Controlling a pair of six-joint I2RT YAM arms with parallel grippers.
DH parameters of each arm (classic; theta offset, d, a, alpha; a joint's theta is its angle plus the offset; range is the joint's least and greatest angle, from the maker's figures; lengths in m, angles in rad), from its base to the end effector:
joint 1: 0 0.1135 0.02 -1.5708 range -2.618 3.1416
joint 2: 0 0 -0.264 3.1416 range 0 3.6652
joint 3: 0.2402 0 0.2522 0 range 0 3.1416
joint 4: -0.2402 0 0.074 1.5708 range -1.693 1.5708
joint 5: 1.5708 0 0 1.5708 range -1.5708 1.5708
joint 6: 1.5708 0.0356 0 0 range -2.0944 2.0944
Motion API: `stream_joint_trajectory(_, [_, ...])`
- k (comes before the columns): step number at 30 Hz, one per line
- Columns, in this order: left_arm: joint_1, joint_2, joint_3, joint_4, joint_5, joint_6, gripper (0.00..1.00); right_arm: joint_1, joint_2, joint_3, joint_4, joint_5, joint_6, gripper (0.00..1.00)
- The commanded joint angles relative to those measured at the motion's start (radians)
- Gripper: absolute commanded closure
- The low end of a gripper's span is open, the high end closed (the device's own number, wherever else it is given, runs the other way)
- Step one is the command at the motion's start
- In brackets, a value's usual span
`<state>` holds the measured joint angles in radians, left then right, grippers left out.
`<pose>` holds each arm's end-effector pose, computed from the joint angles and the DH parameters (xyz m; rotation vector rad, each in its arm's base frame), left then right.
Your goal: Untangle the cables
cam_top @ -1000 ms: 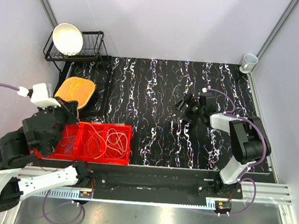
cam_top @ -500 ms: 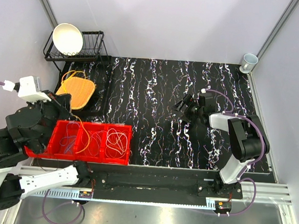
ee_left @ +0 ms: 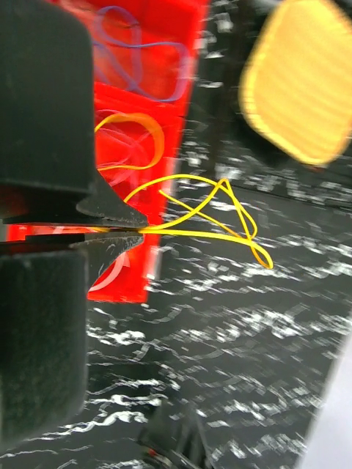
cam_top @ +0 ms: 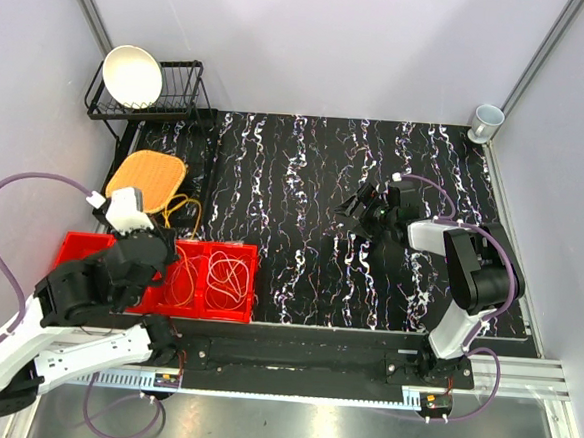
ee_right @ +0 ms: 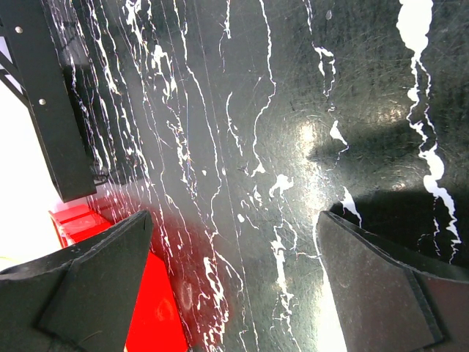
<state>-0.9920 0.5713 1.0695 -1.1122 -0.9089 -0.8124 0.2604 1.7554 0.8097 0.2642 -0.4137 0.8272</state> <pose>0.0579 -0.0372 0.3708 -0.3055 1.9135 -0.1955 0.3280 0.1022 0.1423 0.4385 2.3594 1.0175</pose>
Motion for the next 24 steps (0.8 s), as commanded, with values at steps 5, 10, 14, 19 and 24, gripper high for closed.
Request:
stream_joint_trajectory(5, [0.001,-0.005,0.014,-0.284,0.119,-0.392,1.00,-0.004,-0.001,0.031,0.024,-0.019,0.003,0.00])
stream_joint_trajectory(10, [0.001,0.025,0.009,-0.389,0.186,-0.494,1.00,-0.006,0.010,0.036,0.027,-0.031,0.007,0.00])
stream_joint_trajectory(14, [0.001,0.056,-0.011,-0.437,0.203,-0.542,1.00,-0.004,0.009,0.032,0.027,-0.031,0.007,0.00])
stream_joint_trajectory(19, [0.001,0.082,-0.048,-0.437,0.237,-0.597,1.00,-0.006,0.009,0.032,0.026,-0.031,0.007,0.00])
stream_joint_trajectory(24, [0.024,0.151,-0.060,-0.437,0.147,-0.574,0.99,-0.006,0.012,0.032,0.029,-0.039,0.009,0.00])
